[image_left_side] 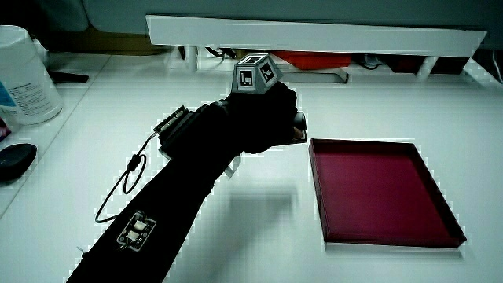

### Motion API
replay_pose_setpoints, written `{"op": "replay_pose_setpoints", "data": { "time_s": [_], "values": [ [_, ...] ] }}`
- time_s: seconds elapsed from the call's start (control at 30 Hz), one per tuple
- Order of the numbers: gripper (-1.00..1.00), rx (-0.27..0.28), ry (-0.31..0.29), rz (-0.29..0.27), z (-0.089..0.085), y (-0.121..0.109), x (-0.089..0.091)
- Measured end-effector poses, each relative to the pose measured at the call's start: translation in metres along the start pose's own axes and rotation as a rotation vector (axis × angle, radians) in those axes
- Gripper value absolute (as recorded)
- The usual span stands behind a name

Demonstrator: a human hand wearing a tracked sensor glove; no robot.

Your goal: Place stapper on desk

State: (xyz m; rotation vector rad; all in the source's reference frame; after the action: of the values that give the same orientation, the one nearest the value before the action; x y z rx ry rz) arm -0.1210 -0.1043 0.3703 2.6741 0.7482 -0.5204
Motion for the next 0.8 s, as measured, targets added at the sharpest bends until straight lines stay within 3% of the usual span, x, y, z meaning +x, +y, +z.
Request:
{"op": "replay_pose_setpoints", "data": {
  "time_s": [0.07, 0.13, 0.27, 0.33, 0.47, 0.6, 0.8],
  "values": [
    [0.00, -0.015, -0.050, 0.048, -0.003, -0.003, -0.008],
    [0.00, -0.045, -0.021, 0.097, -0.003, -0.006, -0.011],
    [0.00, -0.094, -0.031, 0.151, -0.019, -0.009, -0.027],
    [0.00, -0.108, -0.016, 0.161, -0.025, -0.010, -0.032],
    [0.00, -0.141, -0.065, 0.182, -0.044, -0.011, -0.050],
    [0.00, -0.163, -0.064, 0.224, -0.050, -0.013, -0.057],
    [0.00, -0.188, -0.068, 0.240, -0.057, -0.011, -0.061]
  ]
}}
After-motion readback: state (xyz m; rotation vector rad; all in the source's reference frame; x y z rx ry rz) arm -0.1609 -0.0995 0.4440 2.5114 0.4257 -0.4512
